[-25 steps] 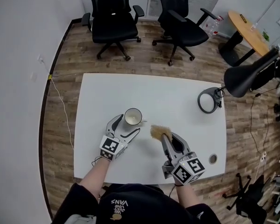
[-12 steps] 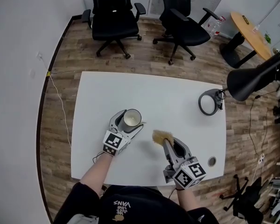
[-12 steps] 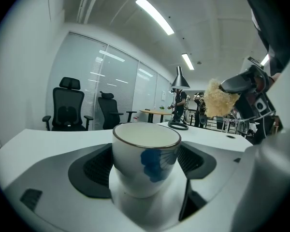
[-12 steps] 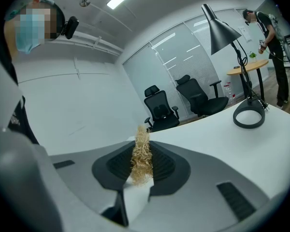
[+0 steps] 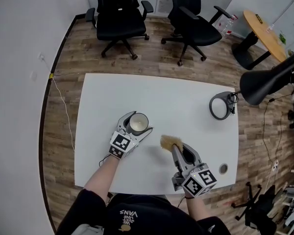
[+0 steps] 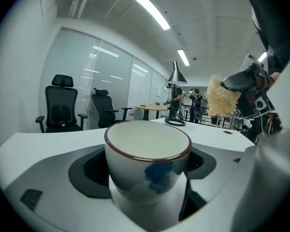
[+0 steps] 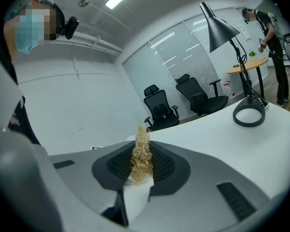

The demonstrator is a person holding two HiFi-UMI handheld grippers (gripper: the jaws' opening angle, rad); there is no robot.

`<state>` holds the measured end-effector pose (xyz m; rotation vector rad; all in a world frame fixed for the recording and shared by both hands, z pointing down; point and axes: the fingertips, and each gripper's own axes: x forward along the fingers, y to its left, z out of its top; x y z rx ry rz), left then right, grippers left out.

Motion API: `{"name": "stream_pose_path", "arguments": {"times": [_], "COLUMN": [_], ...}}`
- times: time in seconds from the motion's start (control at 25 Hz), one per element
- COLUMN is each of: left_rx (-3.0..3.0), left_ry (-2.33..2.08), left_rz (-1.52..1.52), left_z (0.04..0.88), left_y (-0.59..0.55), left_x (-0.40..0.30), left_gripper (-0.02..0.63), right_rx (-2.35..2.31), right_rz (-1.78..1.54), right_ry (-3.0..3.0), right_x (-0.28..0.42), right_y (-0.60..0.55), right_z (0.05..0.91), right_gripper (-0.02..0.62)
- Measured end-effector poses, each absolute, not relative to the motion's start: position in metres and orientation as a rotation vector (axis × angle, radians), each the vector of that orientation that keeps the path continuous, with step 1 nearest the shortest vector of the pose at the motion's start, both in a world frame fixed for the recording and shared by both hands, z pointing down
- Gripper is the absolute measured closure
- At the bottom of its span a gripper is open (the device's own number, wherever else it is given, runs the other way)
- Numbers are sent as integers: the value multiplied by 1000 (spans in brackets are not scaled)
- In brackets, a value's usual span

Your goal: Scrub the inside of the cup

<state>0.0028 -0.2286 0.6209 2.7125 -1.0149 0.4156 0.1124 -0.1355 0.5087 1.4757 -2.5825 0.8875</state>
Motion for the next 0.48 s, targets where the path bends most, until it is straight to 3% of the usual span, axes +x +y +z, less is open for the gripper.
{"name": "stream_pose_path", "arguments": {"times": [0.48], "left_rx": [2730], "left_ry": [-988], "left_rz": [433], "left_z": [622], "left_y": [-228], "left_x": [3], "left_gripper": [204], "right_rx": [1454], "right_rz": [888], "right_ry": [-2604], "right_x": [108], "right_y": [-137], "right_z": [509], "right_gripper": [517]}}
